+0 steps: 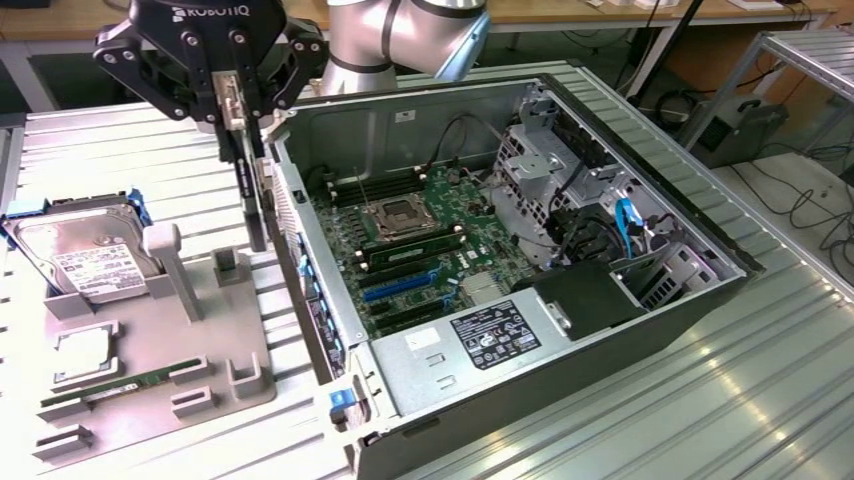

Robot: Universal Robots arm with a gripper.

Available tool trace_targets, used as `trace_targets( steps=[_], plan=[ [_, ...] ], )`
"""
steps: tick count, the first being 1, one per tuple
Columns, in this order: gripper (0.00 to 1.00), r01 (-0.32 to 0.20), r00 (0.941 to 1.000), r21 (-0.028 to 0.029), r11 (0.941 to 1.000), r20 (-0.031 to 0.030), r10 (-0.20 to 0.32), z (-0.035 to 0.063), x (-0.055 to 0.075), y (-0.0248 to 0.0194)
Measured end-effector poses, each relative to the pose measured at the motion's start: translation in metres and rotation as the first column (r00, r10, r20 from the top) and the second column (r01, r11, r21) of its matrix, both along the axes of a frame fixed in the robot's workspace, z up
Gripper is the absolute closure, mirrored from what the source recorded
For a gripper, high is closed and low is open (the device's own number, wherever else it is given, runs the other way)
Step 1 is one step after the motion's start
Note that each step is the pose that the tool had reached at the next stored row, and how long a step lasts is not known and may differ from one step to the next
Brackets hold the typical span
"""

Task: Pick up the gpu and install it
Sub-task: 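Pick up the gpu and move the gpu toward the slot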

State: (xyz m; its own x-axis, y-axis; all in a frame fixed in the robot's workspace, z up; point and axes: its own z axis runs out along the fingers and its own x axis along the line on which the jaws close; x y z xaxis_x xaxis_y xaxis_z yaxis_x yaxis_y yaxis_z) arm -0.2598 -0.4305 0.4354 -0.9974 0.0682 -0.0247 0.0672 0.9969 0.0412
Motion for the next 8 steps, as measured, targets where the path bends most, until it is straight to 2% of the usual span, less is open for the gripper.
trace_targets(
  steps=[8],
  plan=[
    [0.74,0.0,1.0,0.0001,1.0,0.0001,0.0,0.0,0.0028,0.0]
  ],
)
